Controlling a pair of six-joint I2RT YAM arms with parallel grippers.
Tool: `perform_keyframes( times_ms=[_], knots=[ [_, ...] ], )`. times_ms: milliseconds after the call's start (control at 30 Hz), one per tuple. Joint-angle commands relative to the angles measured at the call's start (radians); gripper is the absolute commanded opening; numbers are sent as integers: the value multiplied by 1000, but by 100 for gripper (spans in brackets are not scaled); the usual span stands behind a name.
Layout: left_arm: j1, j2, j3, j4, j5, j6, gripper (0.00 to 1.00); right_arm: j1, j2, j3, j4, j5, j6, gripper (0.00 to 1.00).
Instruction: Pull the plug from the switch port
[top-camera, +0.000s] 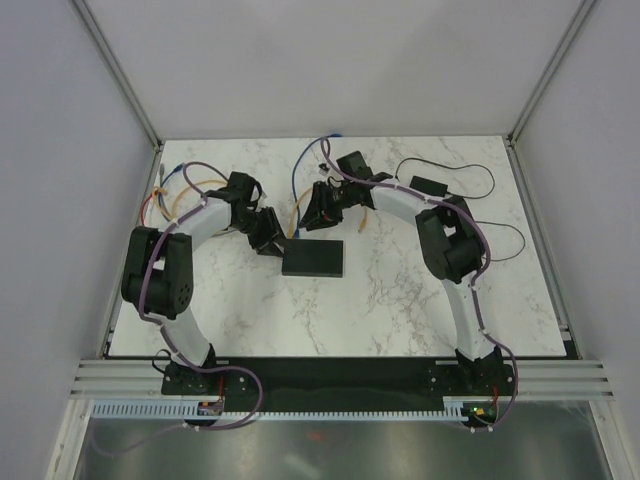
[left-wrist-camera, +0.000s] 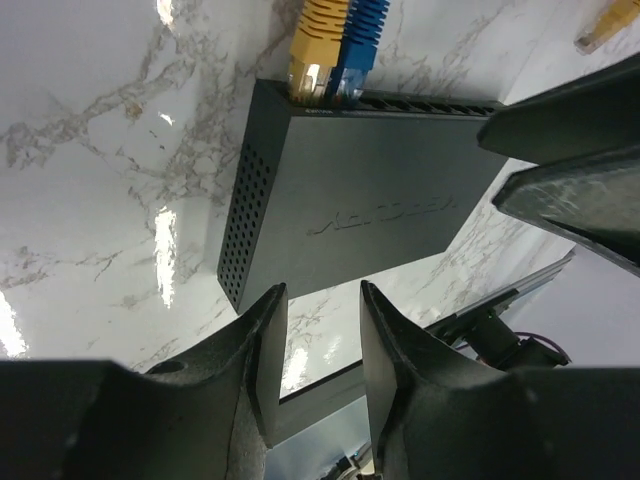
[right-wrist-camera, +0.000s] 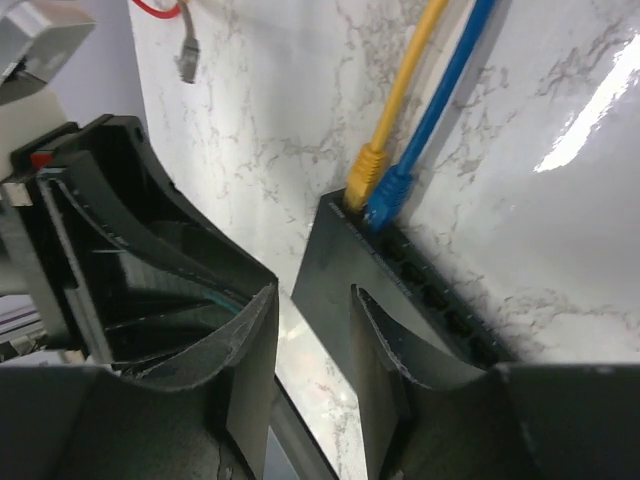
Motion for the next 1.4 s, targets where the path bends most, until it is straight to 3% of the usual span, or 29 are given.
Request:
perform_keyframes(
  times_ms=[0, 600, 1000, 1167, 1367],
  knots=[
    [-6, 28, -7, 36, 18, -40, 42, 1, 51, 47, 17, -49, -38, 43],
    [-38, 94, -33, 25, -21, -61, 42, 0, 214, 115, 28, -141, -112, 40],
    [-46, 106, -33, 13, -37, -58, 43, -1, 240, 79, 222, -215, 43, 38],
    [-47, 108, -30, 6, -37, -57, 43, -1, 258, 74, 288, -209, 131, 33],
    [-49, 109, -27, 5, -41, -52, 43, -2, 260, 51, 314, -226, 130, 30]
  ],
)
